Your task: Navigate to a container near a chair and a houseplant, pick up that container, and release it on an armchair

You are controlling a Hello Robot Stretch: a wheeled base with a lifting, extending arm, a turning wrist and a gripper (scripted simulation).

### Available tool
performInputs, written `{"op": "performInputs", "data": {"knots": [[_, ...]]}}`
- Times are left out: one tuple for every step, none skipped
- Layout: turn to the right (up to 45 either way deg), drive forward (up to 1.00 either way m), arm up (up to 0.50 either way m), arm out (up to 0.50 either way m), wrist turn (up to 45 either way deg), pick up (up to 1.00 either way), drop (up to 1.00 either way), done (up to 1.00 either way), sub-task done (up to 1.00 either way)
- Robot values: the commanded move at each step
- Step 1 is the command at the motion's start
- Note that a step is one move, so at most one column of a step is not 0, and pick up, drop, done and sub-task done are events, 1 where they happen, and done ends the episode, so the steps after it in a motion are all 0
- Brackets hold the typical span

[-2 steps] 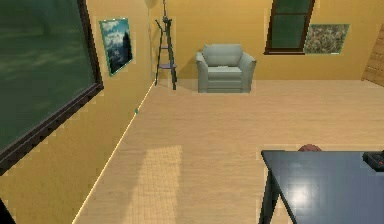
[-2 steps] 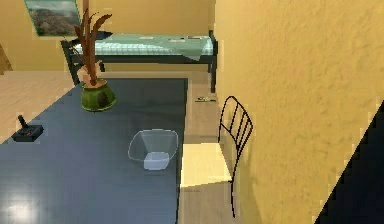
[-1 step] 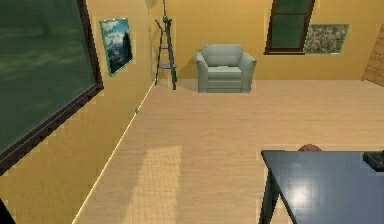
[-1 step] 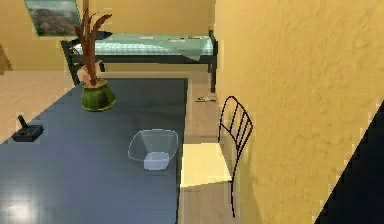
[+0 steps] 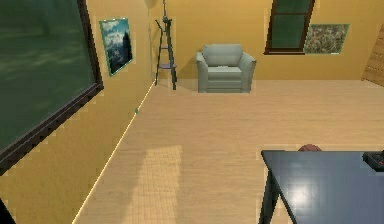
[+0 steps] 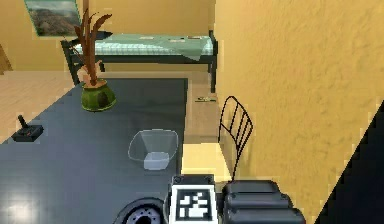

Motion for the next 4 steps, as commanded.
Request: {"op": "performInputs", "data": {"knots": [[0.0,0.00,0.00,0.30,0.0,0.00,0.00,0.00,0.00],[0.0,0.00,0.00,0.00,45.0,0.00,0.00,0.00,0.00],[0.0,0.00,0.00,0.00,45.0,0.00,0.00,0.00,0.00],[0.0,0.00,0.00,0.00,45.0,0.00,0.00,0.00,0.00]]}}
